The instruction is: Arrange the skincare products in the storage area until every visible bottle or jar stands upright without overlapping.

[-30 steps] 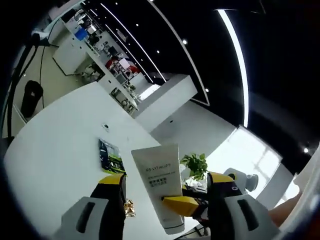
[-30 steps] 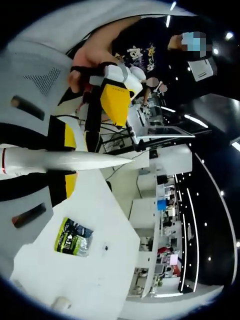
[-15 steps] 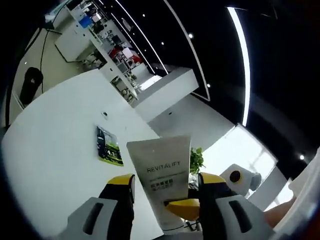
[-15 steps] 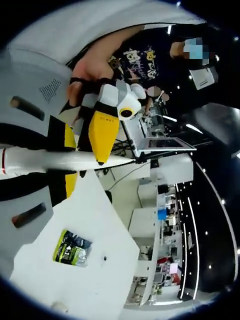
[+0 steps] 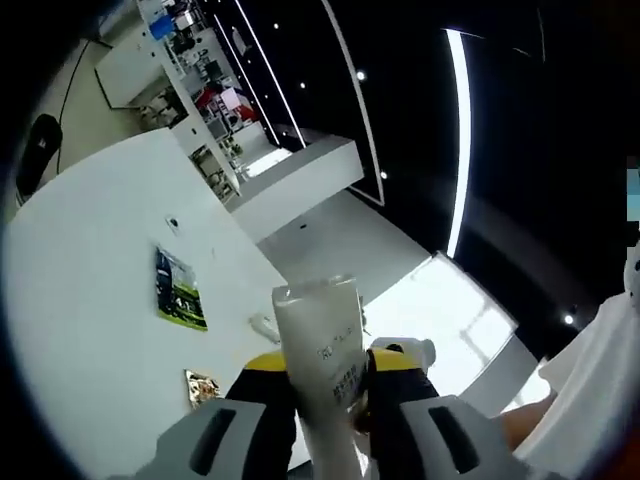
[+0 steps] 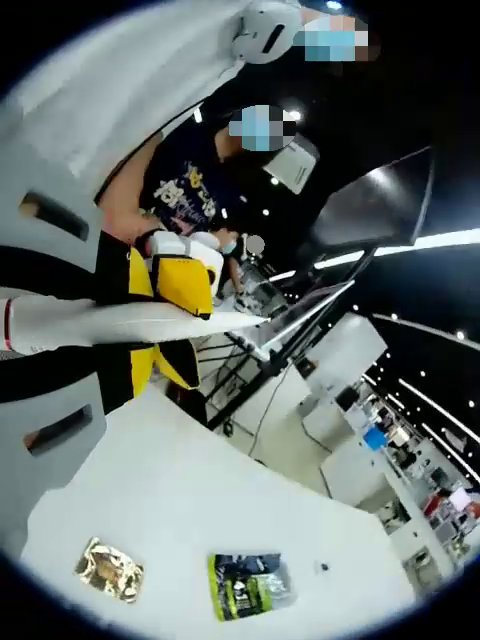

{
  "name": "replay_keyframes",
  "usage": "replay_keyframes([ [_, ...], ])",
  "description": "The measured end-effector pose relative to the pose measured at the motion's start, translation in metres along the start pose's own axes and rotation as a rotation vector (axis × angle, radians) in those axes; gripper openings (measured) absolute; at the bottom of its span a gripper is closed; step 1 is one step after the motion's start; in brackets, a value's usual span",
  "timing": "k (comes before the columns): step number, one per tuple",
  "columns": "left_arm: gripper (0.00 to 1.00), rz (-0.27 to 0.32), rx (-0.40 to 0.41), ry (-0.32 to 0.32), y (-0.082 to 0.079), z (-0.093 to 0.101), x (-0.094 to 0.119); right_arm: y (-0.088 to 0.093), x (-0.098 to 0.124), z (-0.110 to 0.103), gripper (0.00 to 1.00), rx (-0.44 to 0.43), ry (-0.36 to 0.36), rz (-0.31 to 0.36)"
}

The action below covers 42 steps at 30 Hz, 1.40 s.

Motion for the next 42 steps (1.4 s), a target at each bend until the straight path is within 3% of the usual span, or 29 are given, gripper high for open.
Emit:
replay_keyframes([
  [2, 0.23, -0.009, 0.007, 0.031, 0.001, 0.004, 0.001, 0.003, -0.001, -0.003, 0.15, -0.065, -0.039, 0.012],
  [7, 0.16, -0.025, 0.01, 0.055, 0.003, 0.009, 0.004, 0.004, -0.002, -0.004, 0.18, -0.093, -0.053, 0.025],
  [14, 0.13, -0.029, -0.084, 0.026, 0.009, 0.009, 0.002, 0.008, 0.003, 0.0, 0.22, -0.023, 0.004, -0.004],
  [19, 0.13, -0.048, -0.146, -0.021, 0.014, 0.003, -0.001, 0.011, 0.01, 0.006, 0.24, 0.034, 0.071, -0.026],
  [22, 0.13, -0.054, -0.199, -0.087, 0.017, -0.006, -0.003, 0.012, 0.019, 0.009, 0.24, 0.057, 0.113, -0.034],
  [26, 0.13, -0.03, -0.191, -0.138, 0.011, -0.014, -0.004, 0.01, 0.035, 0.017, 0.29, 0.15, 0.231, -0.061],
  [28, 0.13, -0.019, -0.199, -0.168, 0.009, -0.019, -0.004, 0.012, 0.037, 0.019, 0.33, 0.209, 0.291, -0.094],
  [29, 0.13, -0.01, -0.212, -0.216, 0.007, -0.026, -0.004, 0.016, 0.038, 0.02, 0.34, 0.216, 0.328, -0.121],
  [32, 0.13, -0.017, -0.218, -0.251, 0.008, -0.031, -0.004, 0.023, 0.034, 0.021, 0.4, 0.336, 0.414, -0.187],
  [36, 0.13, -0.023, -0.234, -0.255, 0.011, -0.03, -0.005, 0.03, 0.024, 0.021, 0.43, 0.386, 0.441, -0.226],
  [42, 0.13, -0.028, -0.272, -0.284, 0.013, -0.032, -0.006, 0.032, 0.014, 0.03, 0.43, 0.374, 0.486, -0.252],
])
Point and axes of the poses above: the point that each gripper's makers call its tool centre point, and the gripper's own axes: x roughly backward along the fingers, z roughly to its right, y roughly out of its underside, the point moved 2 cm from there along x, roughly backward along the fingers, and after that the axes turned 12 degrees about -y, right-handed, at the moved point
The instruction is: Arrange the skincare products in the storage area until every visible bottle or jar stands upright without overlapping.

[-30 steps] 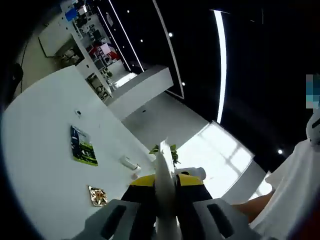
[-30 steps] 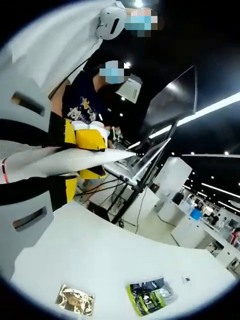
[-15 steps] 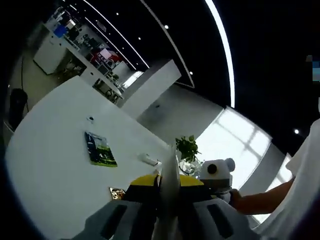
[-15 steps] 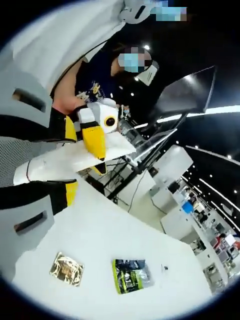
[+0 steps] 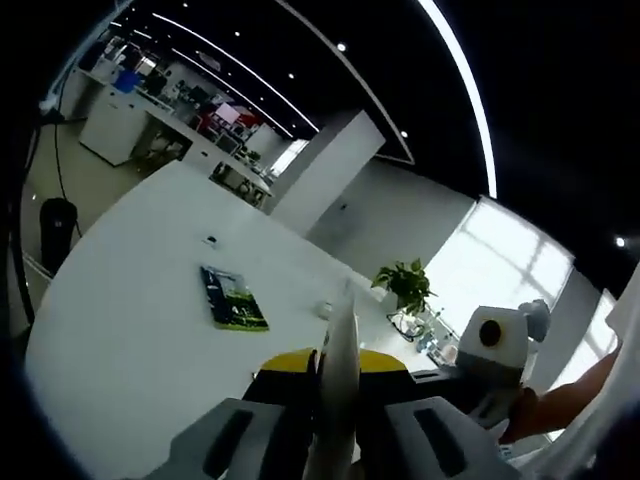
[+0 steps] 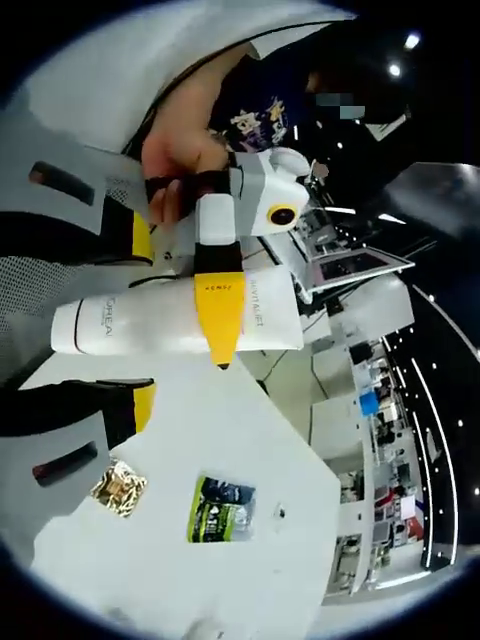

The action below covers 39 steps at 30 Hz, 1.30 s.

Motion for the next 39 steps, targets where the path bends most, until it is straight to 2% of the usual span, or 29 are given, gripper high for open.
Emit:
replay_keyframes([
  [4, 0.13, 0.016, 0.002, 0.002, -0.003, 0.002, 0.001, -0.002, -0.01, -0.001, 0.43, -0.006, 0.017, -0.013],
  [7, 0.13, 0.017, -0.018, -0.001, -0.001, 0.003, 0.001, 0.003, -0.015, 0.002, 0.34, -0.008, 0.046, -0.065],
  [9, 0.13, 0.012, -0.032, -0.006, 0.001, 0.004, 0.0, 0.001, -0.019, 0.001, 0.35, -0.023, 0.051, -0.053],
  [12, 0.14, 0.015, -0.031, -0.021, 0.0, 0.001, 0.0, 0.005, -0.02, 0.005, 0.32, 0.056, 0.086, -0.102],
  [13, 0.14, 0.014, -0.018, -0.018, -0.001, 0.001, 0.0, 0.005, -0.019, 0.007, 0.31, 0.065, 0.087, -0.105],
  [14, 0.14, 0.014, -0.016, -0.018, -0.001, 0.001, 0.0, 0.005, -0.019, 0.005, 0.31, 0.029, 0.073, -0.097],
  [18, 0.15, 0.026, -0.005, -0.003, -0.004, 0.004, 0.002, 0.003, -0.018, 0.003, 0.28, 0.044, 0.048, -0.093],
  [20, 0.16, 0.043, 0.055, 0.028, -0.008, 0.009, 0.004, 0.0, -0.015, 0.002, 0.27, 0.053, 0.041, -0.085],
  [22, 0.16, 0.072, 0.034, 0.047, -0.012, 0.012, 0.006, -0.003, -0.013, 0.002, 0.26, 0.103, 0.047, -0.068],
  [24, 0.15, 0.132, -0.027, 0.079, -0.018, 0.019, 0.008, 0.0, -0.009, 0.003, 0.25, 0.104, 0.063, -0.078],
  [25, 0.14, 0.138, -0.026, 0.083, -0.019, 0.02, 0.011, 0.004, -0.006, 0.005, 0.25, 0.112, 0.072, -0.082],
  [28, 0.17, 0.15, -0.018, 0.052, -0.023, 0.015, 0.01, 0.009, 0.002, 0.012, 0.25, 0.102, 0.086, -0.084],
  [32, 0.31, 0.103, -0.113, -0.004, -0.02, 0.015, 0.01, 0.005, 0.017, 0.025, 0.24, 0.112, 0.141, -0.06],
  [35, 0.45, 0.114, -0.192, -0.024, -0.021, 0.017, 0.014, -0.007, 0.032, 0.042, 0.24, 0.076, 0.179, -0.008],
  [38, 0.51, 0.092, -0.317, -0.039, -0.015, 0.017, 0.018, -0.021, 0.047, 0.057, 0.25, 0.064, 0.222, 0.051],
  [39, 0.52, 0.078, -0.392, -0.049, -0.012, 0.014, 0.019, -0.024, 0.051, 0.06, 0.25, 0.05, 0.227, 0.068],
])
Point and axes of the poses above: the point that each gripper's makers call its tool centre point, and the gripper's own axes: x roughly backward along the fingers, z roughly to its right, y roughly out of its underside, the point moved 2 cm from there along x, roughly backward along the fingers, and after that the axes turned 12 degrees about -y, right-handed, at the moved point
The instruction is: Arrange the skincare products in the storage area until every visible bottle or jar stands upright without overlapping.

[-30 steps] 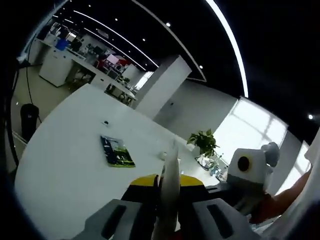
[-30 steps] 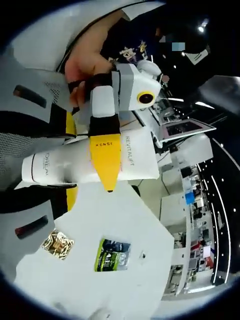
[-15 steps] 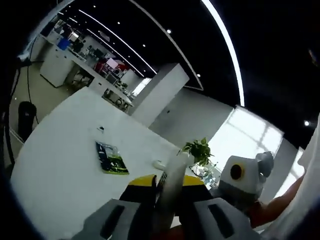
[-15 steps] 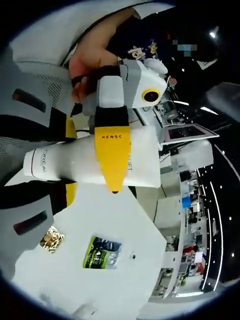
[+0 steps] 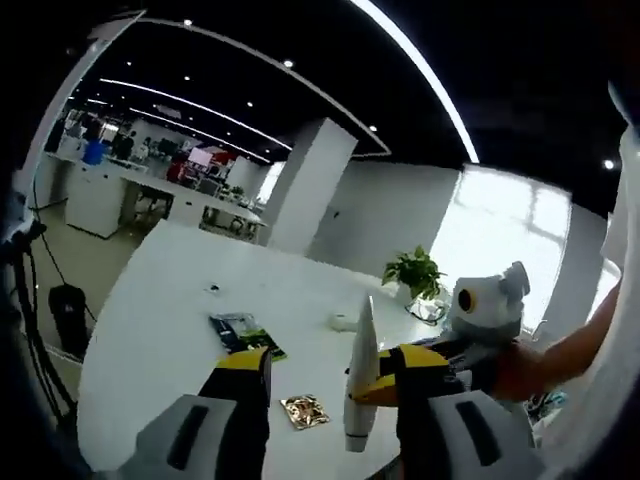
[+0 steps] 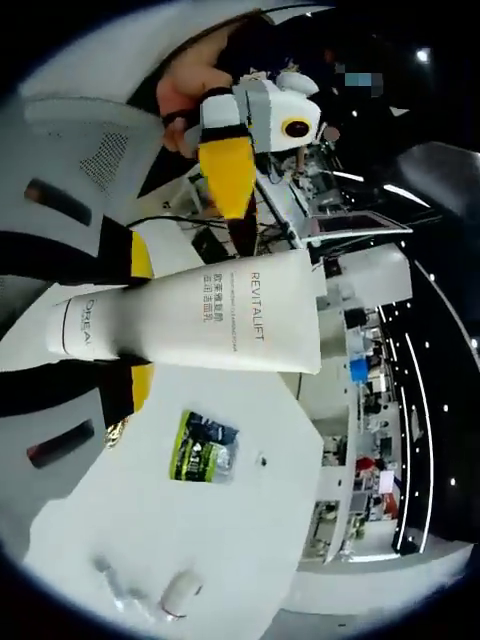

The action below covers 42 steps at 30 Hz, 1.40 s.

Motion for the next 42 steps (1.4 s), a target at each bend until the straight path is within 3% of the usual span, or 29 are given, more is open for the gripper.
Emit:
replay_keyframes([
  [2, 0.53, -0.046, -0.095, -0.003, 0.011, -0.002, 0.001, -0.009, 0.006, 0.01, 0.25, -0.024, 0.013, 0.035],
  [4, 0.52, -0.092, -0.127, 0.026, 0.021, 0.0, 0.002, -0.016, 0.01, 0.019, 0.26, -0.018, 0.024, 0.053],
  [7, 0.59, -0.128, -0.213, 0.003, 0.035, -0.004, 0.0, -0.025, 0.012, 0.031, 0.26, -0.028, 0.039, 0.074],
  [11, 0.83, -0.092, -0.335, -0.078, 0.043, -0.012, -0.008, -0.034, 0.013, 0.05, 0.26, -0.028, 0.078, 0.094],
  [12, 0.91, -0.089, -0.331, -0.084, 0.045, -0.012, -0.01, -0.035, 0.014, 0.053, 0.26, -0.029, 0.086, 0.097],
  [14, 0.97, -0.108, -0.321, -0.104, 0.052, -0.015, -0.013, -0.037, 0.014, 0.062, 0.27, -0.024, 0.1, 0.096],
  [20, 0.95, -0.144, -0.354, -0.178, 0.067, -0.038, -0.02, -0.049, 0.016, 0.087, 0.27, -0.017, 0.141, 0.115],
  [21, 0.95, -0.163, -0.367, -0.178, 0.073, -0.044, -0.021, -0.051, 0.016, 0.093, 0.27, -0.018, 0.15, 0.121],
  [23, 0.94, -0.24, -0.298, -0.212, 0.083, -0.052, -0.021, -0.055, 0.016, 0.104, 0.27, -0.025, 0.167, 0.13],
  [27, 0.89, -0.233, -0.315, -0.225, 0.083, -0.055, -0.021, -0.064, 0.015, 0.124, 0.28, -0.025, 0.197, 0.16],
  [38, 0.82, -0.331, -0.349, -0.196, 0.104, -0.053, -0.019, -0.07, -0.001, 0.18, 0.28, -0.004, 0.288, 0.174],
  [42, 0.81, -0.337, -0.355, -0.2, 0.105, -0.054, -0.018, -0.07, -0.007, 0.203, 0.28, 0.028, 0.324, 0.189],
])
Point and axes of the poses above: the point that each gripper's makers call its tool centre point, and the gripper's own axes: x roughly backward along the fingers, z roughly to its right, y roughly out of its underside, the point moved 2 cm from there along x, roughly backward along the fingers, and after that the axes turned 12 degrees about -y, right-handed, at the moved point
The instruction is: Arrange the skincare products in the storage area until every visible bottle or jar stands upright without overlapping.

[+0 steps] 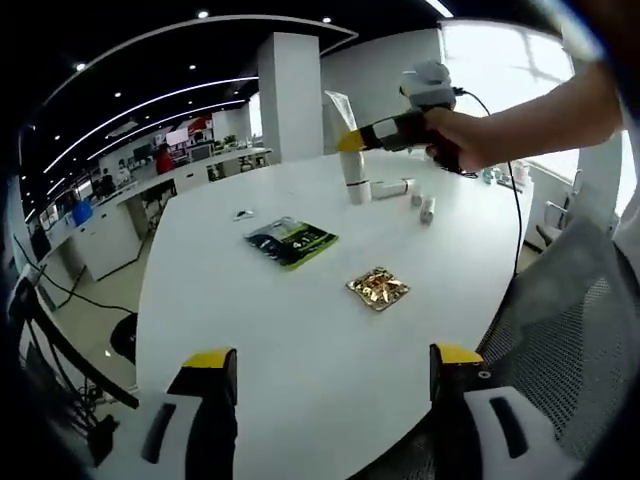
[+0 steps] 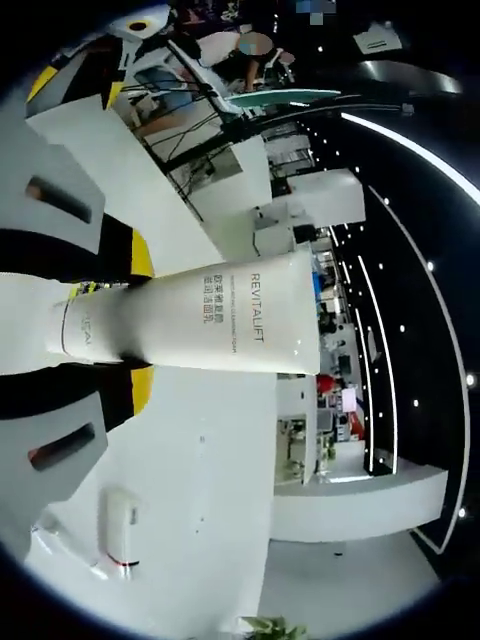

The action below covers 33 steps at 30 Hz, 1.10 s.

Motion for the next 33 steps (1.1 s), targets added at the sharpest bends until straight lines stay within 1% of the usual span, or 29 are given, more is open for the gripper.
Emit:
replay_keyframes([
  [1, 0.81, -0.015, 0.008, 0.003, 0.003, 0.001, 0.0, 0.0, -0.002, 0.003, 0.28, 0.006, 0.007, 0.003],
  [4, 0.81, -0.036, -0.007, 0.0, 0.008, 0.0, -0.001, 0.004, -0.012, 0.017, 0.28, 0.014, 0.03, -0.002],
  [5, 0.81, -0.039, -0.004, 0.004, 0.008, 0.001, -0.001, 0.006, -0.017, 0.023, 0.28, 0.017, 0.034, 0.001],
  [8, 0.8, -0.04, 0.0, 0.005, 0.008, 0.001, 0.0, 0.008, -0.025, 0.033, 0.28, 0.025, 0.045, 0.002],
  [10, 0.79, -0.06, -0.004, 0.01, 0.012, 0.003, -0.001, 0.008, -0.033, 0.04, 0.28, 0.024, 0.049, 0.009],
  [14, 0.78, -0.069, -0.021, 0.019, 0.015, 0.005, -0.001, 0.009, -0.048, 0.054, 0.28, 0.048, 0.059, 0.025],
  [20, 0.77, -0.079, -0.026, 0.024, 0.017, 0.005, -0.002, 0.016, -0.066, 0.075, 0.28, 0.054, 0.079, 0.044],
  [25, 0.76, -0.089, -0.037, 0.031, 0.02, 0.006, -0.002, 0.017, -0.071, 0.09, 0.28, 0.045, 0.117, 0.076],
  [27, 0.76, -0.088, -0.037, 0.033, 0.02, 0.006, -0.002, 0.017, -0.073, 0.094, 0.28, 0.04, 0.126, 0.091],
  [29, 0.76, -0.091, -0.04, 0.034, 0.021, 0.006, -0.002, 0.017, -0.074, 0.098, 0.28, 0.061, 0.144, 0.092],
  [33, 0.75, -0.097, -0.042, 0.039, 0.022, 0.007, -0.002, 0.014, -0.077, 0.103, 0.28, 0.055, 0.158, 0.121],
])
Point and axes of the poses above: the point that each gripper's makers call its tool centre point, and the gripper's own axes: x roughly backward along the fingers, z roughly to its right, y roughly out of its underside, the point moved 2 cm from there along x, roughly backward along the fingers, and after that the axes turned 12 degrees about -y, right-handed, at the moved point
